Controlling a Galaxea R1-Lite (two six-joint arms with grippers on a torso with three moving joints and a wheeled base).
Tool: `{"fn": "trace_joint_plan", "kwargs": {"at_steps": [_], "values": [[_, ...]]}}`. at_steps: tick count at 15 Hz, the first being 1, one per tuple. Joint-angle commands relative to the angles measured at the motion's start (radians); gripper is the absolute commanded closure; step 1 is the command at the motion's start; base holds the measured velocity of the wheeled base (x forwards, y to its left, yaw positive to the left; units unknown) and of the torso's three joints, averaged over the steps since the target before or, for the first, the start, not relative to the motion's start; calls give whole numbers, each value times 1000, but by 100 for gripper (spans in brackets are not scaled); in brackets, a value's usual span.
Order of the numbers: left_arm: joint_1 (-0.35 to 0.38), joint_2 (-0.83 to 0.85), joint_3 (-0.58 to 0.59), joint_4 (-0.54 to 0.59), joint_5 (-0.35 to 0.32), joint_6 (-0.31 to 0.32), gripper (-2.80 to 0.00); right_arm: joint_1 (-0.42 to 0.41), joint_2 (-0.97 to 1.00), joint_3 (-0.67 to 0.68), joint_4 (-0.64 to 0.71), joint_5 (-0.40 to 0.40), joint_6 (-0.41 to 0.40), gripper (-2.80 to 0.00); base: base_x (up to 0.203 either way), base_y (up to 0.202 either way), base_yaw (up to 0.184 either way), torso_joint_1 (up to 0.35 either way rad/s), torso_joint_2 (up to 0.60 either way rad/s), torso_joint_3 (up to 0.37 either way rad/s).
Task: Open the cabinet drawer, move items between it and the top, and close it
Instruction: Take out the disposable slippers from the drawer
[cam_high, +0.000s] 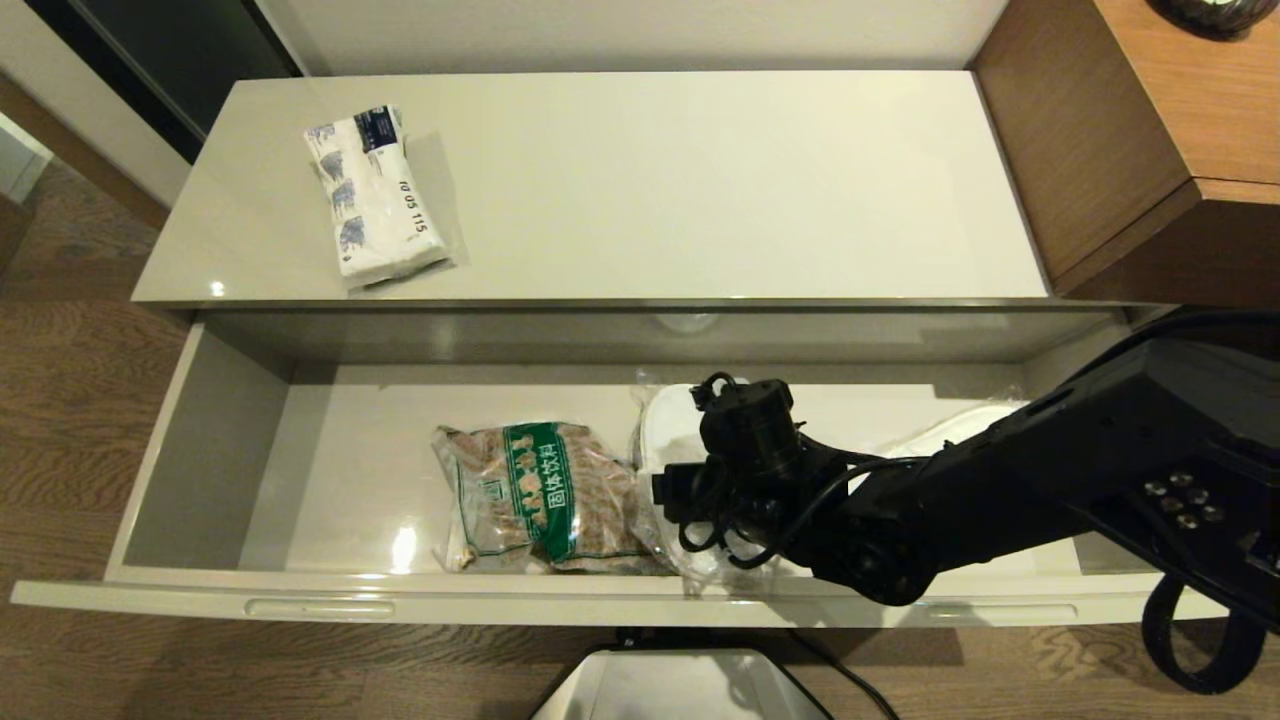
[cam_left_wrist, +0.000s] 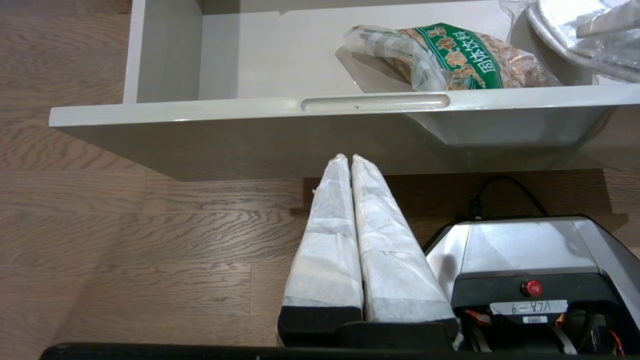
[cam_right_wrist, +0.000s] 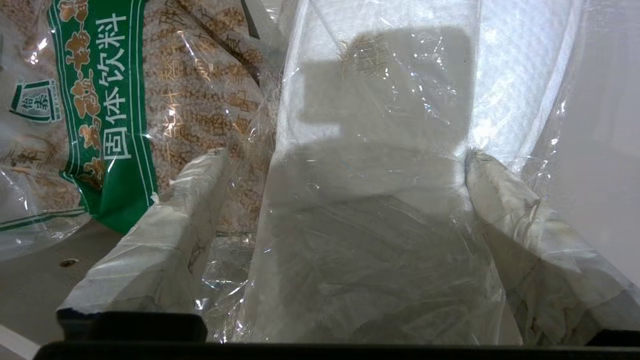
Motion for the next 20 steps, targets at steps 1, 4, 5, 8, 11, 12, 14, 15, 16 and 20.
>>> {"fn": "trace_joint_plan", "kwargs": {"at_steps": [1,4,5,8,11,12,14,15,16,20], "values": [[0,1,0,0,0,0,0,-3,2,5,-1,0,2,-280,0,0,0,0,0,0],[0,1,2,0,0,0,0,-13,-5,6,0,-9,-2,0,0,0,0,0,0,0],[0,1,0,0,0,0,0,-18,-13,4,1,-9,-1,0,0,0,0,0,0,0],[0,1,2,0,0,0,0,-31,-57,6,10,1,-2,0,0,0,0,0,0,0],[0,1,2,0,0,0,0,-32,-100,20,22,4,-2,0,0,0,0,0,0,0],[0,1,0,0,0,0,0,-32,-110,26,28,11,1,0,0,0,0,0,0,0],[0,1,2,0,0,0,0,-32,-137,38,40,20,1,0,0,0,0,0,0,0],[0,1,2,0,0,0,0,-32,-157,45,45,21,2,0,0,0,0,0,0,0],[0,1,0,0,0,0,0,-32,-198,52,58,22,3,0,0,0,0,0,0,0],[0,1,2,0,0,0,0,-22,-441,57,204,40,11,0,0,0,0,0,0,0]]}}
